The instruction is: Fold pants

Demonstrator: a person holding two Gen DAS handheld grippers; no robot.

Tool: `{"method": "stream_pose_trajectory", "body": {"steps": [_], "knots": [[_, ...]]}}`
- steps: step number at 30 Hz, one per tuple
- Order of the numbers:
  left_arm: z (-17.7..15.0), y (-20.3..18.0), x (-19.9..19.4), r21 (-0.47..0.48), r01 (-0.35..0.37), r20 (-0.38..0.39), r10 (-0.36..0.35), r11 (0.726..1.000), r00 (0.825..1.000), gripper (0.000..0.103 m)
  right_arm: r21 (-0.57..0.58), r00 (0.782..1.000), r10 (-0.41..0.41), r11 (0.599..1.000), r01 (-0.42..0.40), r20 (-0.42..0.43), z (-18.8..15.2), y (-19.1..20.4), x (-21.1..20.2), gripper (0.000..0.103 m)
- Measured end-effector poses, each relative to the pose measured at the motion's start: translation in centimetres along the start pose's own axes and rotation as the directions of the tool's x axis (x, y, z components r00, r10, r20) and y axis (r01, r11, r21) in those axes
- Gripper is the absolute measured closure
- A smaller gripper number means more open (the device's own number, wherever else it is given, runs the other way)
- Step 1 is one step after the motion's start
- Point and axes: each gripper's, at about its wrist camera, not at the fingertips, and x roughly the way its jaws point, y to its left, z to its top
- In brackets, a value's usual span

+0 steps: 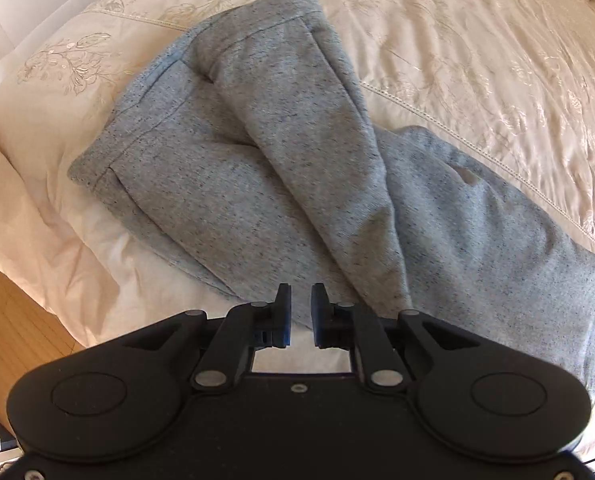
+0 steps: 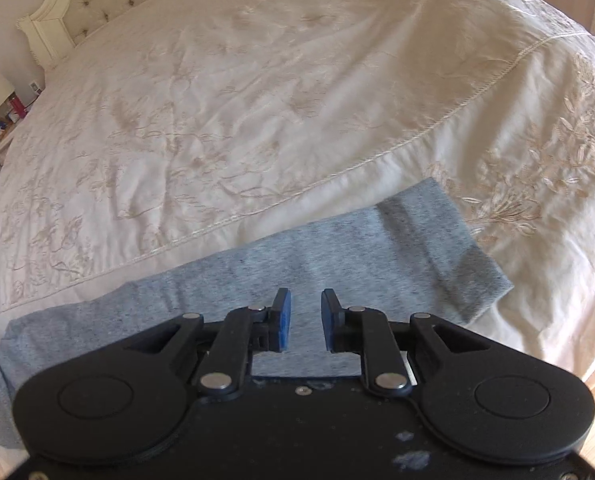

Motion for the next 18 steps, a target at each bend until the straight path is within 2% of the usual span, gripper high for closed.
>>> {"method": "stream_pose_trajectory", "body": {"steps": [4,8,14,18], "knots": [[3.0,3.8,0.7,0.034,0.017,-0.008,-0.017,0.999,1.0,0.084,-0.075,0.991,0.123,0.989,-0.126,-0.047,-1.4,8.8,0.5,0.079],[7.0,7.2,1.6,0.125,0.025,-0.012,-0.024,0.992,1.0,0.084,-0.164,0.973,0.211,0.961,-0.225,-0.099,-3.0,18.9,1.4,0.078],[12.8,10.9,5.1,0.208,0.055,-0.057,-0.044,0.977,0.997,0.084,-0.31,0.924,0.34,0.871,-0.38,-0.178,-5.5,34.7,3.6,0.077],[15.7,12.0,7.1,0.259,0.077,-0.096,-0.054,0.963,0.994,0.084,-0.402,0.916,0.349,0.823,-0.401,-0.198,-6.5,42.6,5.9,0.074]]}}
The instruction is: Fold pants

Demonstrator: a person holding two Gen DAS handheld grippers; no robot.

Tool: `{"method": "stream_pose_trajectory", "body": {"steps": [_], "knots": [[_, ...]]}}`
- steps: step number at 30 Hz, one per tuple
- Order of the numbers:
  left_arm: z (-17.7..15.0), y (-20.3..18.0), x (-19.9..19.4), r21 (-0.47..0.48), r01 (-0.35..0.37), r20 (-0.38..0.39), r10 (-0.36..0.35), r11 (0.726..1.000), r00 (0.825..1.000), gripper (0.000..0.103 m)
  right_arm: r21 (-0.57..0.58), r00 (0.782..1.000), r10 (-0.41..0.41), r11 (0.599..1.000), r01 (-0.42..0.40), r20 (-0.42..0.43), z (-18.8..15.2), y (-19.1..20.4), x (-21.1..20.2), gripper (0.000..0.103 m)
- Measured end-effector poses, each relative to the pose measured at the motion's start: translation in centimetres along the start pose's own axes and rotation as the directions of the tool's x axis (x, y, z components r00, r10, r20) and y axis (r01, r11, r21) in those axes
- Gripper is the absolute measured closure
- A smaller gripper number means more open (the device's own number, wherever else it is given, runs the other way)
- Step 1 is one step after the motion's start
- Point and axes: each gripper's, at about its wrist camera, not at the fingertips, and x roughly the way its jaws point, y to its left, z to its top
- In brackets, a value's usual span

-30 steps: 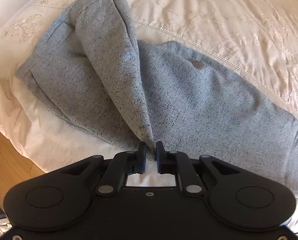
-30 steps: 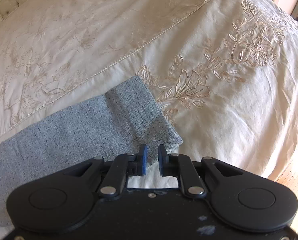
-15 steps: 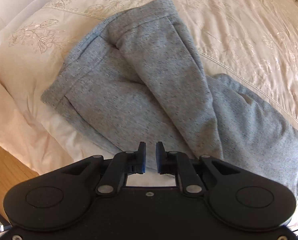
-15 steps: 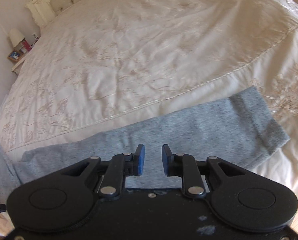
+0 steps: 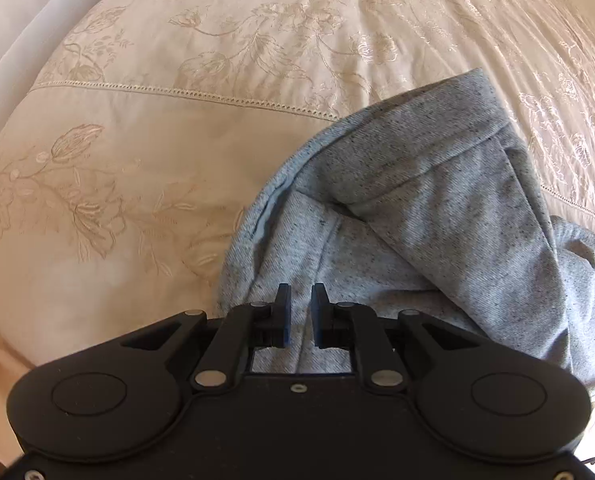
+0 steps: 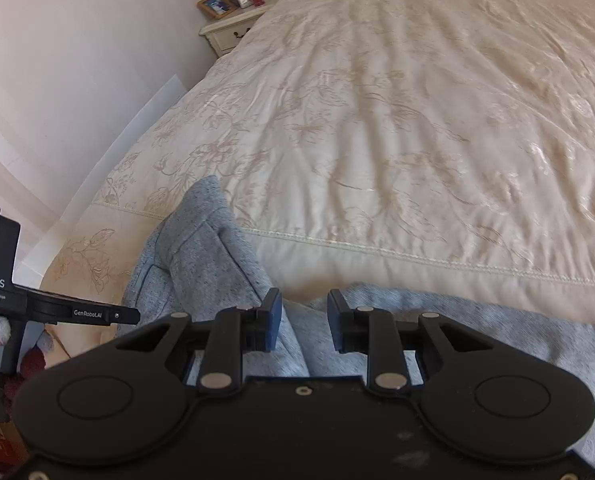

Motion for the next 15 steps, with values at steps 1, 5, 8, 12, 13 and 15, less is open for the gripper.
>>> {"method": "stream_pose_trajectory", "body": {"steps": [1,5,8,12,13,15], "knots": [[0.4,0.3,0.2,0.007,0.008,-0.006,-0.008,1.0,1.0,0.084,-0.003,1.0,0.01,1.0,-0.01,-0.007,0.8,0.9,1.2,0.073],[1.9,1.4,0.7,0.023,0.058,-0.028,-0.057,0.998,0.998,0.084,-0.019,0.997,0.072,0.997,-0.073,-0.037,3.1,3.1,4.4,0.071],[2.5,2.0,0.7,0.034,0.09,-0.037,-0.089,0.995,0.995,0.084,-0.078,0.995,0.066,0.994,-0.071,-0.074,3.9,3.5,6.4,0.068],[3.0,2.2,1.0,0.046,0.113,-0.045,-0.111,0.992,0.993,0.084,-0.087,0.987,0.067,0.993,-0.081,-0.147,4.6,3.5,9.1,0.066],[3.2,2.3,1.1,0.045,0.118,-0.045,-0.116,0.992,0.992,0.084,-0.077,0.983,0.078,0.993,-0.092,-0.166,4.6,3.4,9.5,0.065],[3.5,2.5,1.3,0.042,0.131,-0.047,-0.129,0.99,0.991,0.084,-0.053,0.968,0.138,0.987,-0.152,-0.211,4.6,2.9,10.0,0.066]]}}
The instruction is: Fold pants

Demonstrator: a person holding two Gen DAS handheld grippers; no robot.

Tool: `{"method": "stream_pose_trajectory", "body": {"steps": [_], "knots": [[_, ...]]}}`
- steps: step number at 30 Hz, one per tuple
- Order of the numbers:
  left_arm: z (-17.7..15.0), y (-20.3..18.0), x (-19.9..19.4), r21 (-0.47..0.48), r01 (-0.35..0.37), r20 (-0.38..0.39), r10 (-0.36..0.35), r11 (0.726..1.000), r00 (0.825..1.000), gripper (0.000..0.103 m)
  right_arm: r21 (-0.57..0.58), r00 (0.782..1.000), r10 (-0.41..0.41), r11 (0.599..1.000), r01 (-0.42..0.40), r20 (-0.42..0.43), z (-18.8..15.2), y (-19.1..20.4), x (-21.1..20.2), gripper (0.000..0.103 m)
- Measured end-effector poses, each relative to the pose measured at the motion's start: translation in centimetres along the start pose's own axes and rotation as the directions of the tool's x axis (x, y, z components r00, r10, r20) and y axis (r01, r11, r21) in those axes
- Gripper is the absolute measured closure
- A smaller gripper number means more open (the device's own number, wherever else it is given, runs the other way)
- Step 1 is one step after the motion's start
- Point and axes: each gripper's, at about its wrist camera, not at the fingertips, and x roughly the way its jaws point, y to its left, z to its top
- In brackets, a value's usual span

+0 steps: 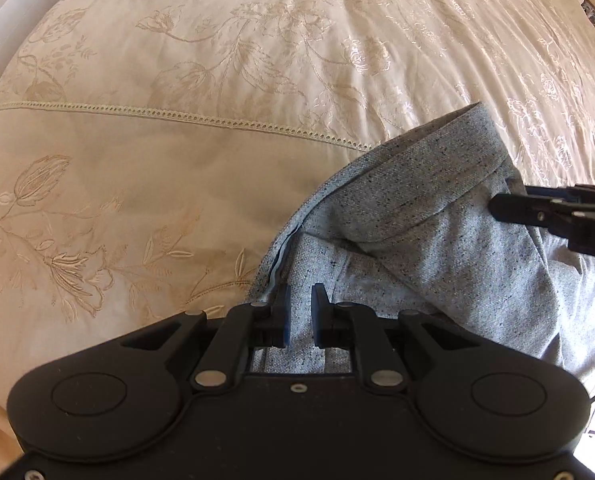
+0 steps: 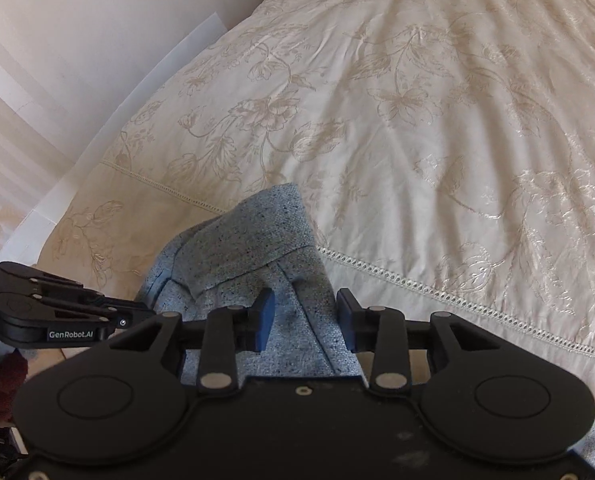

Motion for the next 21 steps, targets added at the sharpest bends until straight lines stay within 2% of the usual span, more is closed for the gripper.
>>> {"method": "stream_pose_trajectory", "body": {"steps": [3,5,8,10,13,17,19,21], "knots": [[0.4,0.2,0.5,-0.005,0.017,-0.01,-0.017,1.0,1.0,0.084,-0.034,1.0,0.0,0.999,0.001,0.019,-0.2,1.4,-1.1,0.094],[0.6,0.2,0.9,-0.006,0.027,-0.019,-0.027,1.0,0.999,0.085,-0.054,0.998,-0.007,0.998,0.01,0.07,-0.3,2.6,-3.0,0.094],[0.8,0.0,1.0,0.003,0.062,-0.022,-0.062,0.998,0.998,0.085,-0.086,0.982,0.031,0.996,-0.015,0.185,-0.8,5.4,-7.3,0.095],[0.8,-0.1,0.8,0.003,0.084,-0.007,-0.084,0.996,0.996,0.085,-0.141,0.976,0.05,0.99,-0.02,0.211,-2.2,7.7,-8.9,0.094],[0.6,0.8,1.3,-0.039,0.087,-0.002,-0.087,0.995,0.996,0.085,-0.216,0.988,0.039,0.976,-0.006,0.151,-5.6,10.3,-7.4,0.094],[0.3,3.0,2.5,-0.097,0.026,-0.02,-0.028,0.995,0.999,0.084,-0.25,0.999,0.002,0.968,0.011,0.053,-10.1,12.4,-3.6,0.095],[0.2,4.3,2.5,-0.136,0.049,-0.024,-0.053,0.989,0.998,0.084,-0.259,1.0,-0.007,0.966,0.013,0.027,-11.4,13.2,-2.4,0.095],[0.3,5.3,2.3,-0.154,0.028,-0.025,-0.032,0.988,0.999,0.088,-0.263,1.0,0.004,0.965,-0.002,0.005,-12.1,13.8,-1.6,0.094]]}}
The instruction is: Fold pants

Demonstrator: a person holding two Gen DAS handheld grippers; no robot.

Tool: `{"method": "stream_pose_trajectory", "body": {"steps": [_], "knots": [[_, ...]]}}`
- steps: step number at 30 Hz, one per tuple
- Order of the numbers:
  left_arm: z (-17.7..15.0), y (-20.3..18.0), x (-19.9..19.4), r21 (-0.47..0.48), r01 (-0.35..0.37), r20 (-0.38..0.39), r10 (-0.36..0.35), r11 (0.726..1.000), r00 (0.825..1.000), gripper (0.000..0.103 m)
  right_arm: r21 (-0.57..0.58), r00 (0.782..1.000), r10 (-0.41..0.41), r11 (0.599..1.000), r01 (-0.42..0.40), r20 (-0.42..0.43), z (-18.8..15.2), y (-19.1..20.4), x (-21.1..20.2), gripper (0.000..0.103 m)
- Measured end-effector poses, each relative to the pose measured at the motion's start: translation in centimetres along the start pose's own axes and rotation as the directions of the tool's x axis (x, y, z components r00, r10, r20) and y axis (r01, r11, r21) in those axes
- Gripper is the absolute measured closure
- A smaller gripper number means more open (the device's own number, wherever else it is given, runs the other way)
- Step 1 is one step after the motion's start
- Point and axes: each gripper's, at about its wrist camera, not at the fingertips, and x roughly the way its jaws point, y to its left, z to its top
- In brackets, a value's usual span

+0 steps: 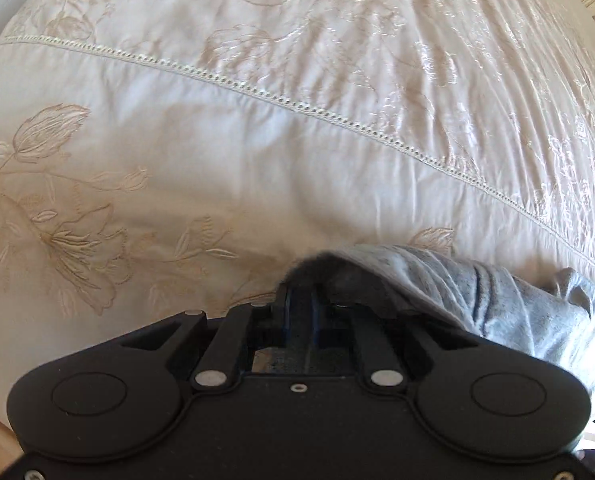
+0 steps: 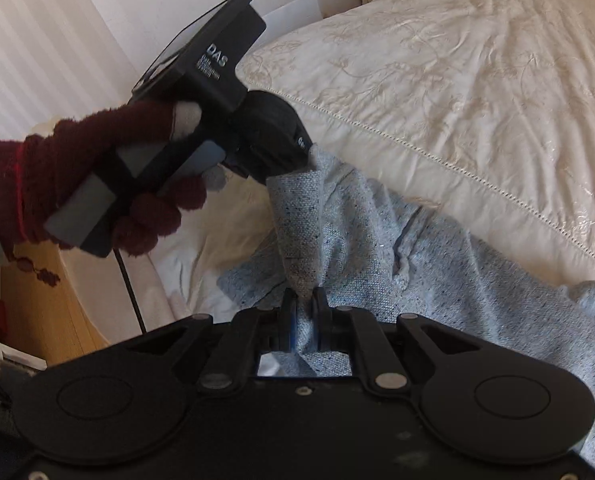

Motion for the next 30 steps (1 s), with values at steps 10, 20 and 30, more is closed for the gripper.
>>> {"method": "stream_pose_trajectory", "body": {"steps": [10,20,30], "knots": [[-0.3,1.8,-2.6,0.006,-0.038,0.04,0.037,0.999,0.998,0.087,-0.059,0.999,-0.003,0.998,0.0,-0.045,-1.0,1.0,1.6,0.094],[-1.7,-0.6,-7.2,0.055,-0.023,0.154,0.014,0.998,0.988,0.087,-0.181,0.996,-0.013,0.984,-0.003,-0.086,-1.0,3.6,4.0,0.077],[-6.3,-8.6,-5.3,0.229,0.087,0.061,-0.104,0.97,0.993,0.087,0.36,0.986,-0.162,0.923,0.135,0.046,-4.7,-6.6,-3.5,0.077]]}}
